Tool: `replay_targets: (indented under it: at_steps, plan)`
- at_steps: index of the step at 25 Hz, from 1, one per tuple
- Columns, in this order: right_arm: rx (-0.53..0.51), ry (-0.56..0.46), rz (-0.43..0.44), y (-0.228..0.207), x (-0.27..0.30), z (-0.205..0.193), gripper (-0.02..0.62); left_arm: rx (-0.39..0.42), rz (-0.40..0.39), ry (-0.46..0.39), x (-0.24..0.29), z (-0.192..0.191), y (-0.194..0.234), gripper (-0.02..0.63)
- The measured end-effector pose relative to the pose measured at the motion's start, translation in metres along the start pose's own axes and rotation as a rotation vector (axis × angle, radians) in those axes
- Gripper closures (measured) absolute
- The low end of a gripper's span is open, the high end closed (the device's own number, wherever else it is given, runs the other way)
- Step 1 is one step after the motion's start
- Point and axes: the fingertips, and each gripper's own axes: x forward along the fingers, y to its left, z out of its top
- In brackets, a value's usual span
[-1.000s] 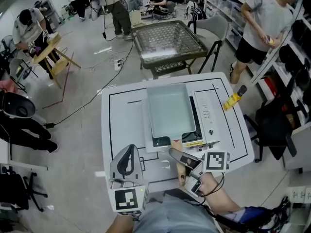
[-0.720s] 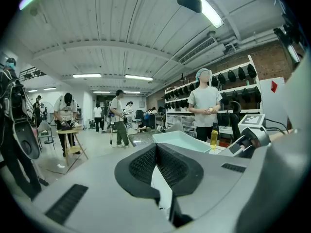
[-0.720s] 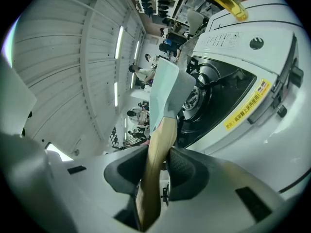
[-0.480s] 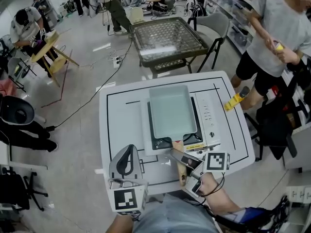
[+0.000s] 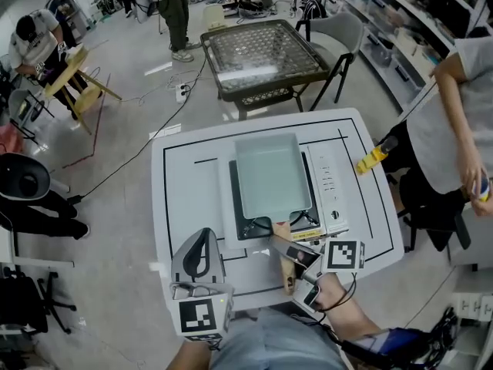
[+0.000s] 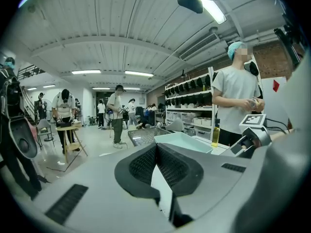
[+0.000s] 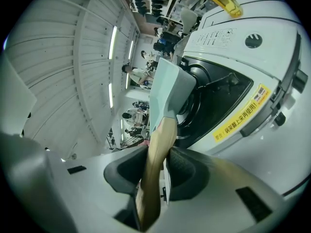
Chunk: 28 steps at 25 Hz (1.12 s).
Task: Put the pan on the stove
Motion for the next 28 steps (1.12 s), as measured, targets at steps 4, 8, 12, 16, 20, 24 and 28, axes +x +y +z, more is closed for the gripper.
replay_targets:
  at_steps: [4, 8, 12, 16, 20, 24, 28]
  plan:
    - [-0.015, 0.008, 0.000, 0.003, 0.001, 0.004, 0.460, -0.004, -0.009, -0.011, 0.005, 0.001, -0.003, 0.588]
    - [-0.028, 0.020, -0.039, 0.001, -0.001, 0.006, 0.461, -0.004, -0.015, -0.008, 0.005, 0.001, -0.005, 0.588]
    - [0.016, 0.014, -0.016, 0.004, 0.001, 0.004, 0.460, -0.001, -0.016, -0.005, 0.006, 0.002, -0.006, 0.588]
    - [0.026, 0.013, -0.003, 0.005, -0.002, 0.000, 0.428, 0.004, -0.014, -0.014, 0.004, 0.004, -0.008, 0.588]
    - [-0.021, -0.029, 0.053, 0.011, -0.012, 0.003, 0.399, 0.009, -0.023, -0.031, -0.001, 0.005, -0.011, 0.588]
    - [-0.050, -0.096, 0.049, 0.006, -0.036, 0.005, 0.393, 0.016, -0.039, -0.036, -0.010, 0.003, -0.017, 0.588]
    - [-0.073, -0.210, 0.033, -0.001, -0.074, 0.003, 0.391, 0.020, -0.070, -0.053, -0.031, -0.003, -0.027, 0.588]
